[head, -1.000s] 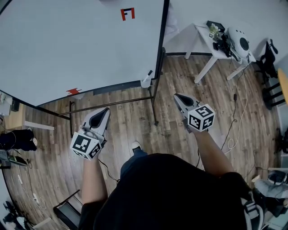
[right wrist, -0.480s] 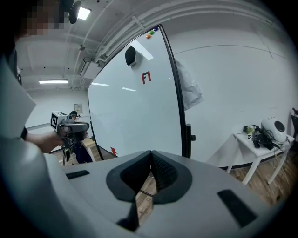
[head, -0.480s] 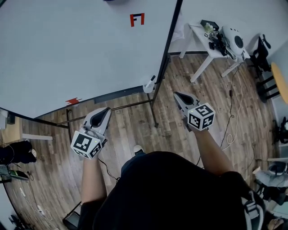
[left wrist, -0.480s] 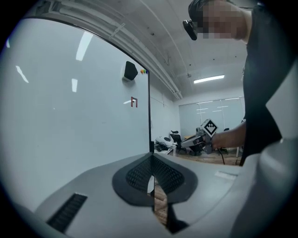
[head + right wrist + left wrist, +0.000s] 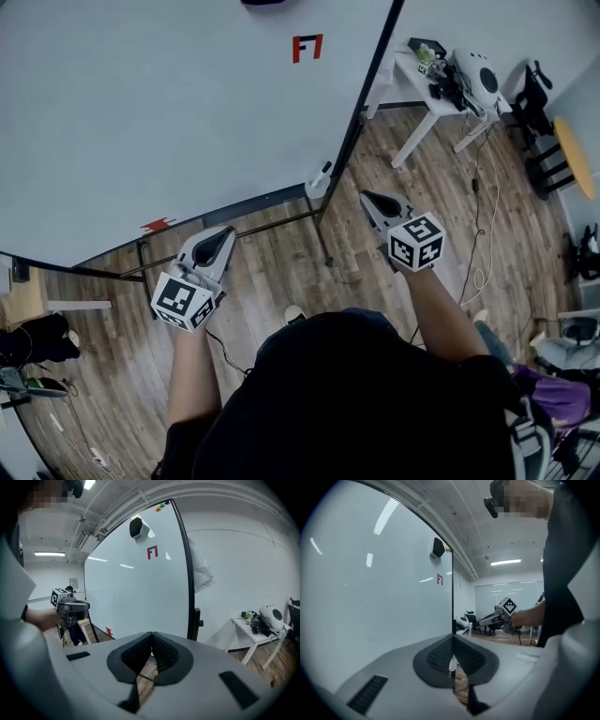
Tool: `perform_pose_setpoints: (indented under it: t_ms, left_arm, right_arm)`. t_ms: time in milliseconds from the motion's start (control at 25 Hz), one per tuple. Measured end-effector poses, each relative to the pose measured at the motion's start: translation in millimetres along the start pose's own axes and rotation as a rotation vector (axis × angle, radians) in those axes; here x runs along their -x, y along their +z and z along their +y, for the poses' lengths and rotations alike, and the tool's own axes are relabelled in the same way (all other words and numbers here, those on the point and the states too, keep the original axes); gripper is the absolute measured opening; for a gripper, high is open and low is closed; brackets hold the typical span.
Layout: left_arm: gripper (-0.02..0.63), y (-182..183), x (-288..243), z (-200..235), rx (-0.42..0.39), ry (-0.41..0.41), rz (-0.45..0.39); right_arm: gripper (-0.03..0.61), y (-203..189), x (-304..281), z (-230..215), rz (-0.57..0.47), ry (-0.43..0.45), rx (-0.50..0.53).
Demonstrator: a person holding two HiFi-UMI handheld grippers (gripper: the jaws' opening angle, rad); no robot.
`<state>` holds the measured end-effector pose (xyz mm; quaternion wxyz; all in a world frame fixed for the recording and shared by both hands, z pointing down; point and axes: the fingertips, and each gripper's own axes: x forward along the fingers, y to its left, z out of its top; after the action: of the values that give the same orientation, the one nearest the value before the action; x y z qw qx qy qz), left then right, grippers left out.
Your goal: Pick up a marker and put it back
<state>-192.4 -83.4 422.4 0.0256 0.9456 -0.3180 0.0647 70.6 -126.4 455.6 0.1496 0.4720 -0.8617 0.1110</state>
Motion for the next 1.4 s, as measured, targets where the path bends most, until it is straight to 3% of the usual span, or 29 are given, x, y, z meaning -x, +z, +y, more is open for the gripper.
perform_pose_setpoints:
  t_ms: [320, 960, 1400]
  left_arm:
    - [0.011, 1, 0, 15, 0.0, -0.013, -0.022]
    - [0.011, 3, -26, 35, -0.026, -0.009, 0.029]
    - [0.011, -1, -62, 44, -0.003, -0.006, 0.07]
  right_arm:
    - [-0.003, -2, -12, -3, 0.018, -0.026, -0.009]
    - [-0.002, -4, -54, -37, -0.01, -0.018, -0.08]
    - [0.009, -18, -89, -78, 0.034, -0.002, -0.114]
